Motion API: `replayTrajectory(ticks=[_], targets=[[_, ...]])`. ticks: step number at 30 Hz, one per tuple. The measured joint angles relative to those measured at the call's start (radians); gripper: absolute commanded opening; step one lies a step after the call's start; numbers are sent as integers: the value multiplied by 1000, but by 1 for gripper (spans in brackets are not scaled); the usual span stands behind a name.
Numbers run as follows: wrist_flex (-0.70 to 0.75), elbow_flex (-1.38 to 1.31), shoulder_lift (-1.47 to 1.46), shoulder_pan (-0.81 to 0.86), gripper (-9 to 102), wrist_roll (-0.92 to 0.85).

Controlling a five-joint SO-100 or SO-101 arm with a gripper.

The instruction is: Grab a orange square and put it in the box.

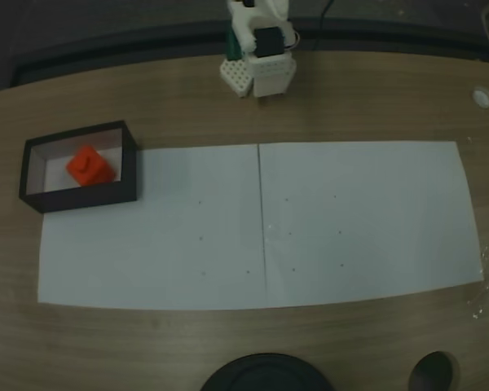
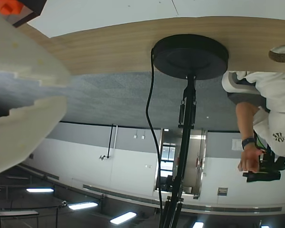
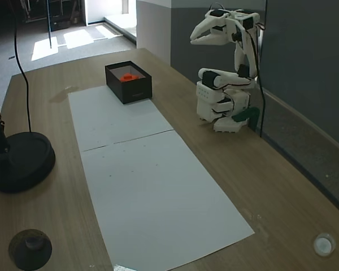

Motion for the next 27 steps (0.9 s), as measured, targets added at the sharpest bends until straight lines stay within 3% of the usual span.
replayTrajectory(ticks=[9, 22, 27], targets=[[-87, 114, 8, -2, 0, 0], [-275, 678, 8, 38, 0, 3], [-313, 742, 8, 41, 0, 3]])
